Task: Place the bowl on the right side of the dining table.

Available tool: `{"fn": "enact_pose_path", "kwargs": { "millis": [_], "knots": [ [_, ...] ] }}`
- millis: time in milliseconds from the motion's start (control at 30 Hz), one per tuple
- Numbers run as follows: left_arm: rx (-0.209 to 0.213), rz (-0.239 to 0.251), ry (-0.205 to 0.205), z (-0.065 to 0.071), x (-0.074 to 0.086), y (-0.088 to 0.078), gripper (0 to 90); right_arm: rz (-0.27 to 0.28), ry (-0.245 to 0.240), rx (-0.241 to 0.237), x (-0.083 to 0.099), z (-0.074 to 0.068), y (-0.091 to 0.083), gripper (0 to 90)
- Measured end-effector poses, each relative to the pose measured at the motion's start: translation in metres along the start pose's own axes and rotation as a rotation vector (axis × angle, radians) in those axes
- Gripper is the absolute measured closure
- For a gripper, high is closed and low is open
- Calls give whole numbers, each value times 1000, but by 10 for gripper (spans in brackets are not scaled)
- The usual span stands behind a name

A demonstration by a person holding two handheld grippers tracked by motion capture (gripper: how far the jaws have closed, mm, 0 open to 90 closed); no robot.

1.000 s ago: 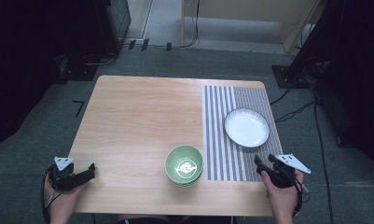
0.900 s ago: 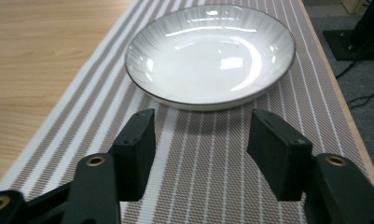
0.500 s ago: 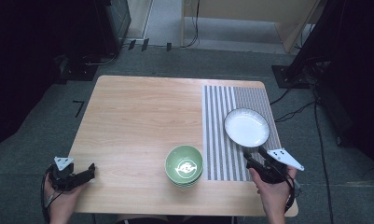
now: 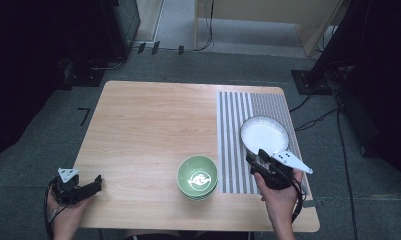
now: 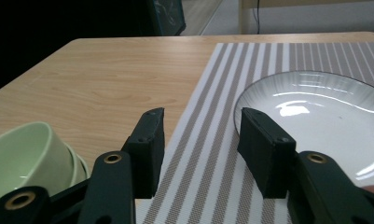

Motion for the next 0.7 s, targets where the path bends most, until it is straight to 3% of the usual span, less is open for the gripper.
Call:
{"fn": "enact_pose_path", "kwargs": {
  "millis": [367, 700],
  "knots": [
    [-1, 0, -1, 0, 0, 0, 87, 32, -10, -24, -21, -16, 8, 530],
    [-6, 2, -13, 0, 0, 0, 89, -6, -35, -71, -19, -37, 25, 525]
  ]
}}
Point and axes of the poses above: each handheld gripper's, and its own axes: y roughly forward along the jaws, x roughly out of its underside, z roughly to its right, the point moved 2 cm from there along y, roughly forward along the jaws, and after that the axes turned 11 degrees about -x, right-handed, at the moved point
